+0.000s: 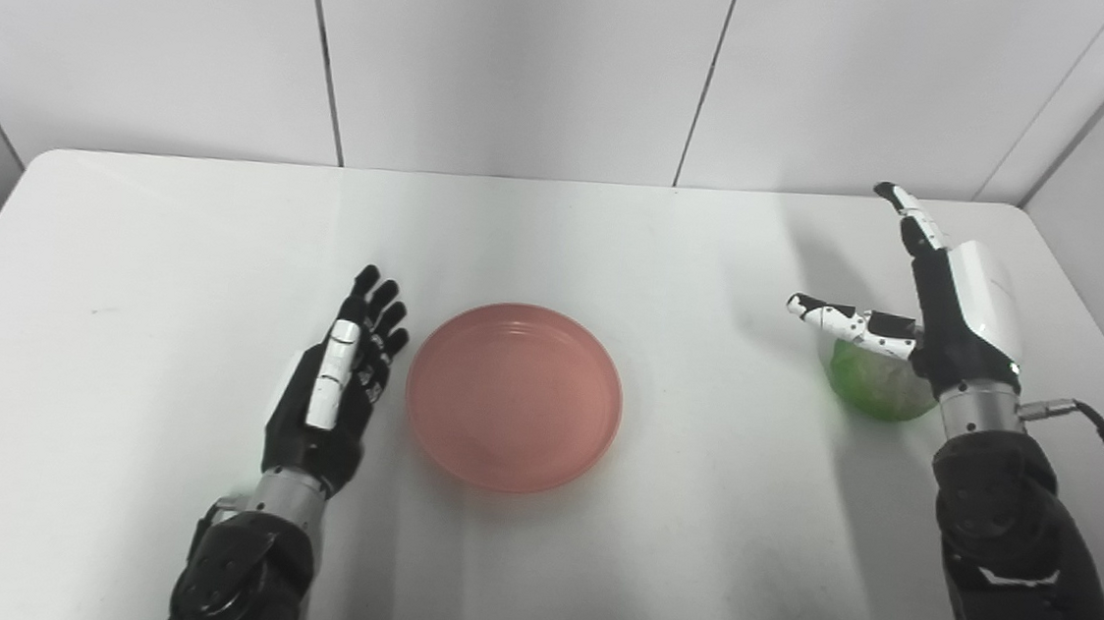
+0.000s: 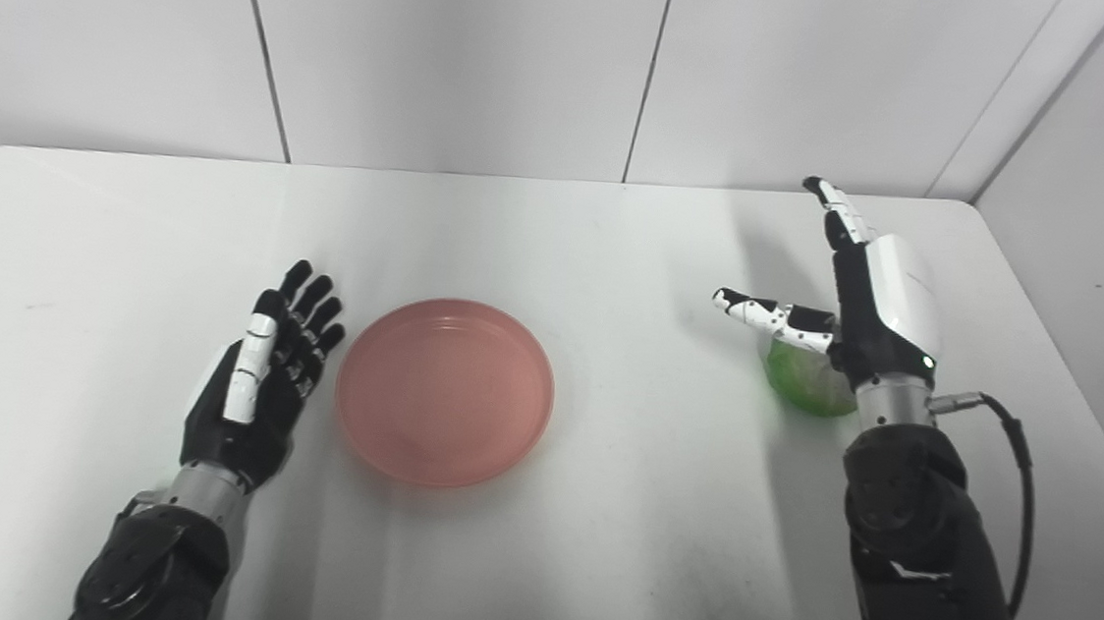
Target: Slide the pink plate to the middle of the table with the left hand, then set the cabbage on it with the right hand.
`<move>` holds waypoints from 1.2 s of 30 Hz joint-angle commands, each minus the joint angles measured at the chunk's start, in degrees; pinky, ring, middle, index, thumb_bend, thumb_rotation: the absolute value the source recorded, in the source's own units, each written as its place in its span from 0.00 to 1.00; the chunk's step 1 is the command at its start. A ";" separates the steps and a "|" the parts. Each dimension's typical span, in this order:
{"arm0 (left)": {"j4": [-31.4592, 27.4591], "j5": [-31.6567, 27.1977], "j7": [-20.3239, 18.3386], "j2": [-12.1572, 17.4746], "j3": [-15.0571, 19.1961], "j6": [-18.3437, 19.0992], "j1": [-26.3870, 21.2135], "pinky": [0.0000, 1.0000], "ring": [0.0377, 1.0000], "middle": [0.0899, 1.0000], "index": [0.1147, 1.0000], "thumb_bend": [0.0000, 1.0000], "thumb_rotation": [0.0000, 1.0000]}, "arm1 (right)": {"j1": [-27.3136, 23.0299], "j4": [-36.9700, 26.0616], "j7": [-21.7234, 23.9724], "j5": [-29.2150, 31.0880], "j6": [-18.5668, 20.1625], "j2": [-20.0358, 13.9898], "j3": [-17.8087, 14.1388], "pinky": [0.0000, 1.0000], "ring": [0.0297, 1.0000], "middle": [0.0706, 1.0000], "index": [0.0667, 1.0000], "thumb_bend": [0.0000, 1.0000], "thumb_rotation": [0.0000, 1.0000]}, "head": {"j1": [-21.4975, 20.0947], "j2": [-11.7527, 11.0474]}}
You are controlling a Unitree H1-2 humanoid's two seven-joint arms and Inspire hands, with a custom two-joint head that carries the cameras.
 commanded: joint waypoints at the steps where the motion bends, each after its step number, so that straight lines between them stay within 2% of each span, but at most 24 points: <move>1: 0.09 -0.16 -1.27 0.72 0.17 -3.12 -1.11 1.00 1.00 1.00 0.98 0.75 0.82 | -2.36 -2.61 0.69 -3.70 2.21 -3.24 0.29 0.97 0.97 0.95 0.90 0.90 0.43 | -0.65 -0.05; 5: 0.96 -0.89 -2.15 1.41 0.45 -4.62 -1.06 1.00 0.99 0.99 0.96 0.73 0.81 | -2.55 -4.07 4.68 -8.50 6.22 -5.66 1.86 1.00 0.97 0.98 0.92 0.93 0.43 | -1.15 -0.13; 8: 1.38 -0.28 -2.71 1.76 0.08 -6.66 -0.99 1.00 0.98 0.99 0.96 0.72 0.81 | -2.52 -5.43 8.99 -10.88 9.50 -5.87 1.55 1.00 0.99 0.99 0.93 0.95 0.41 | -1.20 -0.11; 13: 1.68 0.10 -2.85 1.95 -0.37 -7.53 -0.87 0.99 0.98 0.98 0.95 0.74 0.79 | -2.90 -6.37 17.19 -15.73 10.17 -3.91 -1.95 1.00 1.00 1.00 0.95 0.95 0.37 | -1.38 -0.04; 19: 1.84 -0.08 -2.93 2.00 -0.53 -7.62 -0.94 1.00 0.98 0.99 0.96 0.74 0.79 | -4.06 -6.32 23.99 -20.94 10.17 -0.73 -6.31 0.92 0.98 1.00 0.96 0.96 0.30 | -1.27 0.00; 25: 1.84 0.14 -2.65 1.98 -0.62 -7.64 -0.92 0.99 0.98 0.98 0.96 0.75 0.79 | -4.51 -6.16 28.27 -22.76 10.17 0.53 -8.26 0.85 0.98 1.00 0.96 0.95 0.27 | -1.31 0.14; 29: 1.94 -0.16 -2.78 1.91 -0.61 -7.51 -0.98 0.99 0.98 0.98 0.96 0.75 0.80 | -4.77 -5.53 30.28 -23.57 10.17 0.77 -8.49 0.80 0.95 1.00 0.95 0.95 0.26 | -1.27 0.14; 32: 1.99 0.09 -2.60 1.88 -0.67 -7.58 -1.00 0.99 0.97 0.98 0.95 0.75 0.81 | -4.89 -4.54 30.84 -23.53 10.17 0.87 -8.54 0.76 0.93 0.99 0.94 0.95 0.25 | -1.26 0.15; 36: 2.07 0.14 -2.66 1.97 -0.79 -7.51 -1.11 1.00 0.98 0.98 0.95 0.75 0.81 | -4.93 -2.32 30.00 -22.58 10.16 0.40 -7.84 0.74 0.91 0.97 0.93 0.95 0.26 | -1.28 0.15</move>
